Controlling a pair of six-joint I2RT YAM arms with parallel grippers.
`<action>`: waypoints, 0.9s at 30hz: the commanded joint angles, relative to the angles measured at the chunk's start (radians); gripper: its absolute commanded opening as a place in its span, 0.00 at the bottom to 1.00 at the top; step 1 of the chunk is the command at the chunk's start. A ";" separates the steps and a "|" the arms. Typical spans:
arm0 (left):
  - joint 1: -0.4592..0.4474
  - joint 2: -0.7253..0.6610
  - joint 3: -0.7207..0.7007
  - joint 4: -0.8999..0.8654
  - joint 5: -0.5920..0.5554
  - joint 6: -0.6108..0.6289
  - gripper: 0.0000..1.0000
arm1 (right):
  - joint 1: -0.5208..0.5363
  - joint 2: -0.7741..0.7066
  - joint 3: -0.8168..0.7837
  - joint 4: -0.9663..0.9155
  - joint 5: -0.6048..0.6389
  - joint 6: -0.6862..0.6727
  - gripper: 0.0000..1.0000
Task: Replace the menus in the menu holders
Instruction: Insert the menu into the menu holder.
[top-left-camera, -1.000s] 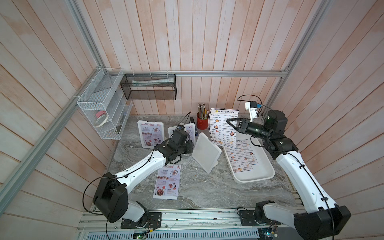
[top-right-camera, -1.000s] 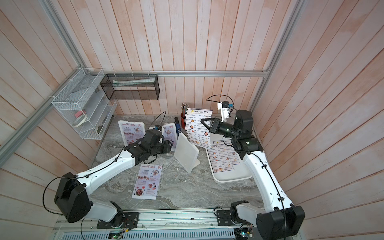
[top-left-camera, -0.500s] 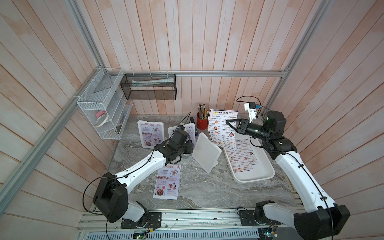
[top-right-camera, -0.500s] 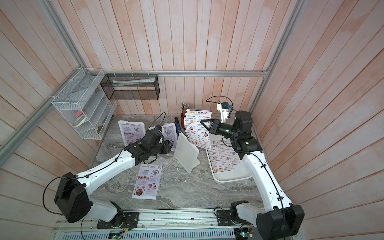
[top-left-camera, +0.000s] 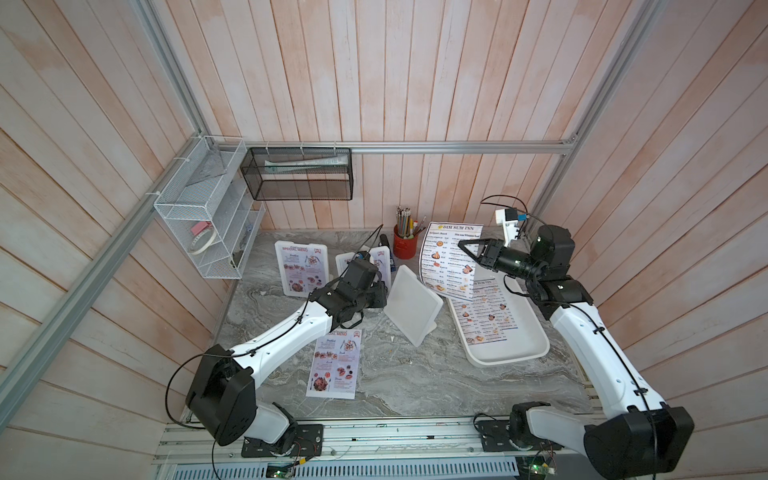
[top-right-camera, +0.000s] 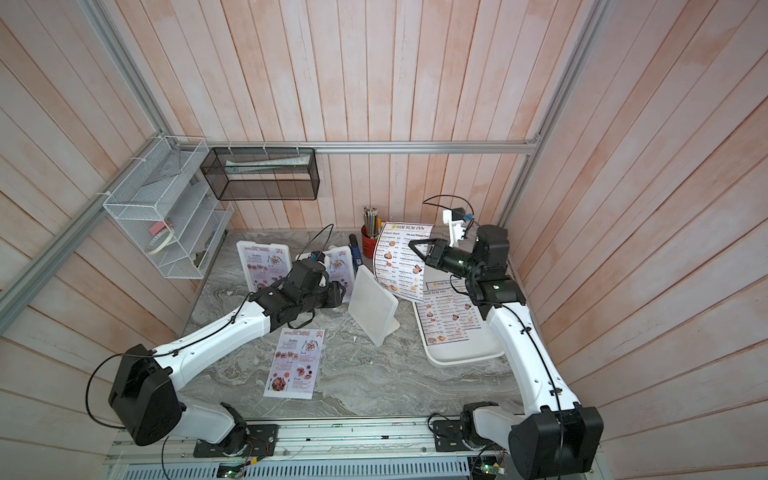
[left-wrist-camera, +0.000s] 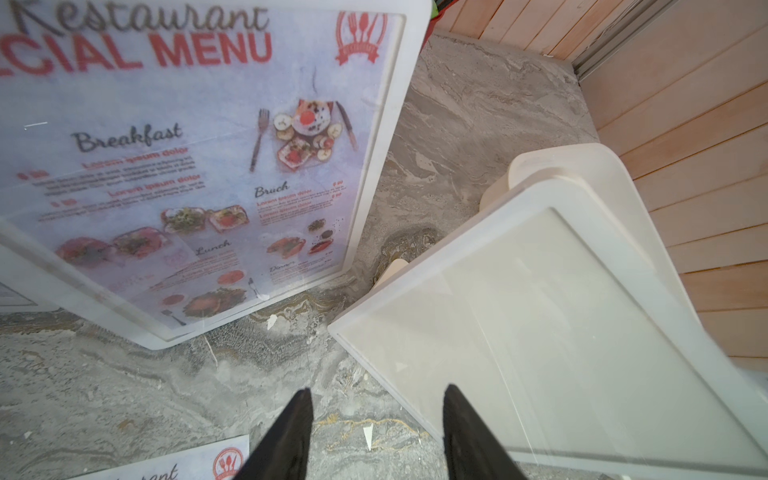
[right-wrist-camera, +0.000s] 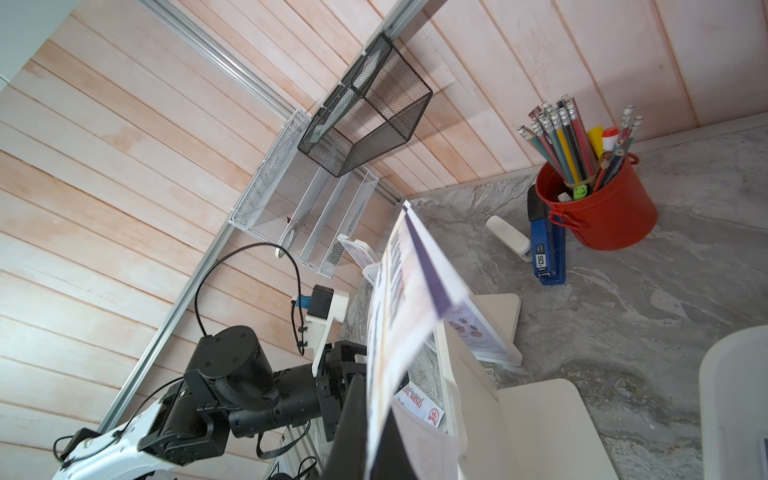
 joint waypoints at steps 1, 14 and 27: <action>-0.003 -0.006 0.011 -0.005 -0.021 -0.002 0.53 | -0.037 -0.012 -0.028 0.054 -0.020 0.039 0.00; -0.008 0.005 0.017 -0.003 -0.020 -0.005 0.53 | -0.040 -0.017 -0.066 0.123 -0.098 0.088 0.00; -0.014 0.010 0.023 0.000 -0.019 -0.004 0.53 | -0.038 -0.044 -0.056 0.187 -0.120 0.163 0.00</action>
